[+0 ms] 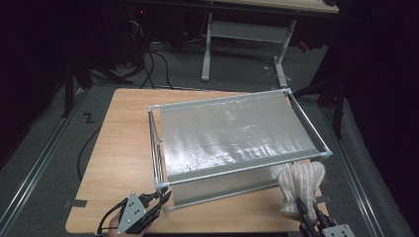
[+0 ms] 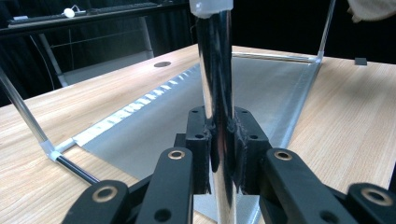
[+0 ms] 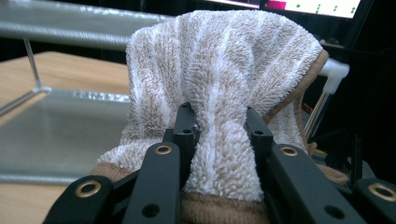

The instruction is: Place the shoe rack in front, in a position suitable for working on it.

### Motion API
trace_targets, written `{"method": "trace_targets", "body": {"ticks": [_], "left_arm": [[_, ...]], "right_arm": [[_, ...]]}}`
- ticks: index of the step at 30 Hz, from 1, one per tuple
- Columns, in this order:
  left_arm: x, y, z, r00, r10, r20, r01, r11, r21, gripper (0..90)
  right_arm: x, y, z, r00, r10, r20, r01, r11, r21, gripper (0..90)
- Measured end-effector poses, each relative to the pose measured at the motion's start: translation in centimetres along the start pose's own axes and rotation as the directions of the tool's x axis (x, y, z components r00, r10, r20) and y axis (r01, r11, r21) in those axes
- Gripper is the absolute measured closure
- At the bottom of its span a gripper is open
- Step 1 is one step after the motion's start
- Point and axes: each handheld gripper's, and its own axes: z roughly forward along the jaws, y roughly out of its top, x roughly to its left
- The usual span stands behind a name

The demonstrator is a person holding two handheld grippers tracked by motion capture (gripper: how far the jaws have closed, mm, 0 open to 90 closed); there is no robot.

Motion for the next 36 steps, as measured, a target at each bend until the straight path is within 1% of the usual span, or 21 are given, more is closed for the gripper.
{"method": "trace_targets", "body": {"ticks": [4, 11, 16, 18, 21, 25, 26, 28, 31, 36], "left_arm": [[0.0, 0.0, 0.0, 1.0, 0.0, -0.001, 0.0, 1.0, 0.001, 78.5], [0.0, 0.0, 0.0, 1.0, -0.004, -0.002, 0.004, 1.0, -0.002, 78.5], [0.0, 0.0, 0.0, 1.0, -0.004, -0.002, 0.004, 1.0, -0.001, 78.5], [0.0, 0.0, 0.0, 1.0, -0.005, -0.002, 0.005, 1.0, -0.002, 78.5], [0.0, 0.0, 0.0, 1.0, -0.004, -0.003, 0.004, 1.0, -0.002, 78.5], [0.0, -0.1, -0.1, 0.9999, -0.006, -0.008, 0.006, 1.0, 0.003, 78.5], [0.0, -0.1, 0.0, 1.0, -0.004, -0.002, 0.004, 1.0, -0.002, 78.5], [0.0, -0.1, -0.1, 1.0, -0.007, -0.007, 0.007, 1.0, 0.004, 78.5], [0.0, -0.1, 0.0, 1.0, -0.004, -0.001, 0.004, 1.0, -0.002, 78.4], [-0.1, -0.1, 0.0, 1.0, -0.002, -0.003, 0.002, 1.0, -0.005, 78.4]], "right_arm": [[0.1, 1.0, 0.1, 1.0, -0.004, -0.002, 0.004, 0.999, -0.033, 72.8], [0.6, 3.3, 0.5, 0.9995, -0.027, -0.015, 0.025, 0.995, -0.095, 72.7], [0.9, 4.8, 1.5, 0.999, -0.026, -0.036, 0.021, 0.992, -0.126, 72.6], [1.1, 5.2, 2.1, 0.9984, -0.032, -0.046, 0.026, 0.991, -0.131, 72.6], [1.5, 5.8, 3.1, 0.9976, -0.027, -0.064, 0.019, 0.991, -0.132, 72.6], [2.2, 6.6, 4.3, 0.9955, -0.027, -0.091, 0.014, 0.99, -0.138, 72.4], [2.5, 6.8, 4.6, 0.9949, -0.029, -0.097, 0.016, 0.99, -0.141, 72.3], [3.1, 7.4, 5.1, 0.9937, -0.033, -0.107, 0.017, 0.989, -0.146, 72.2], [4.0, 8.2, 5.9, 0.9913, -0.041, -0.125, 0.02, 0.987, -0.162, 72.2], [5.7, 9.4, 7.3, 0.9852, -0.06, -0.161, 0.03, 0.983, -0.181, 72.1]]}}
